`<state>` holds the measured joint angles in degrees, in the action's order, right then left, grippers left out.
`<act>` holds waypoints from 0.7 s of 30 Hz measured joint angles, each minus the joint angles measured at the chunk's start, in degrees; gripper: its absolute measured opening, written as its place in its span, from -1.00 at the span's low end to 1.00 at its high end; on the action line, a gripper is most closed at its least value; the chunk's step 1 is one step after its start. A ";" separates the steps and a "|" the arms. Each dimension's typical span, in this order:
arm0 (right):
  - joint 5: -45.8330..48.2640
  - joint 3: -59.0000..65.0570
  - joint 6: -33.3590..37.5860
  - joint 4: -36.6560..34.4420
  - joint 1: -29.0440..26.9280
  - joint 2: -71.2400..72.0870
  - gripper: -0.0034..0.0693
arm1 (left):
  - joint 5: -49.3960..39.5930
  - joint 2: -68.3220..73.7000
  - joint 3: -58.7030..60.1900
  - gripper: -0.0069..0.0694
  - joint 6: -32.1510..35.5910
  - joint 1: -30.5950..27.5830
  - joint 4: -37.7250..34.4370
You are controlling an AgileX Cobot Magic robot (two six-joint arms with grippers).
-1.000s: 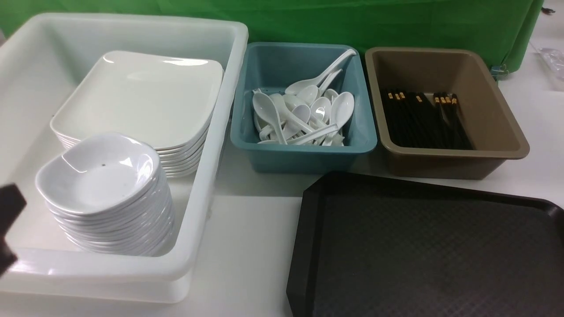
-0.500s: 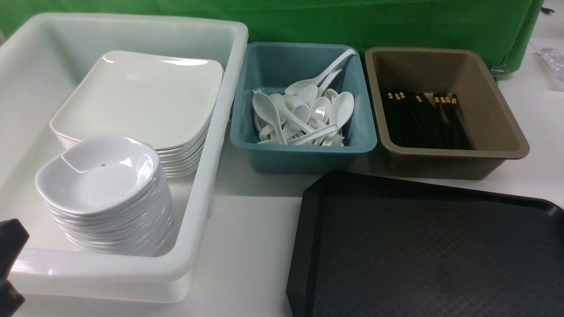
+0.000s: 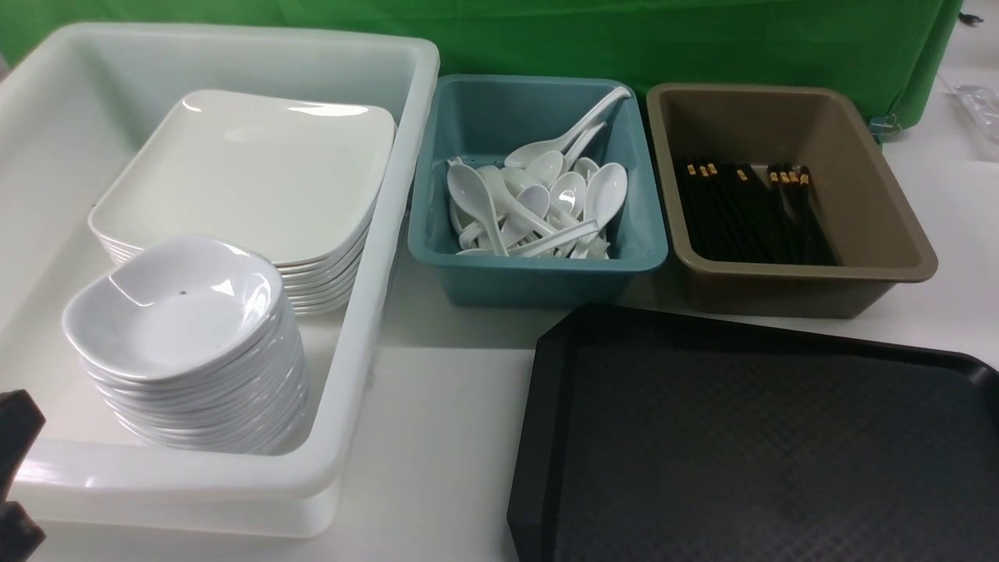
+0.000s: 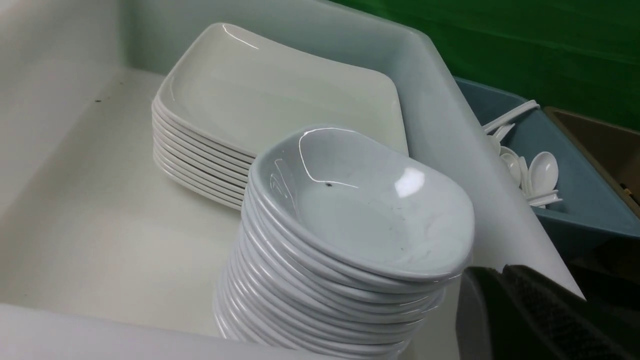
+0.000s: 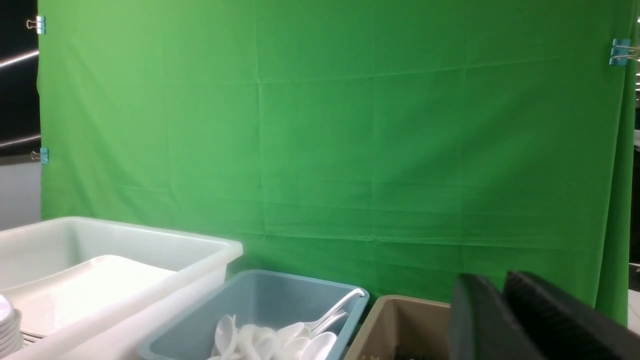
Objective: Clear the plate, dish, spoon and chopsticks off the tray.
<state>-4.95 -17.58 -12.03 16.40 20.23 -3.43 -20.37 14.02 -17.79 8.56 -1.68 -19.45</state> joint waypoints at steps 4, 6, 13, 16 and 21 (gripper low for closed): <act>0.00 0.00 -0.12 0.00 0.00 0.00 -0.53 | 0.51 0.00 0.04 -0.79 0.19 0.00 1.73; 0.00 0.00 -0.12 0.00 0.00 0.00 -0.52 | 1.72 -0.33 0.55 -0.79 0.19 0.00 3.41; 0.00 0.00 -0.12 0.00 0.00 0.00 -0.50 | 10.26 -7.48 10.47 -0.79 -3.00 0.00 12.98; 0.00 0.00 -0.12 0.00 0.00 0.00 -0.47 | 12.71 -12.32 17.17 -0.79 -3.49 0.00 14.97; 0.01 0.00 -0.12 0.00 0.00 0.00 -0.45 | 6.77 -13.92 18.20 -0.79 -5.02 0.00 15.85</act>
<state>-4.94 -17.58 -12.15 16.40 20.23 -3.43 -13.60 0.10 0.41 3.54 -1.68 -3.60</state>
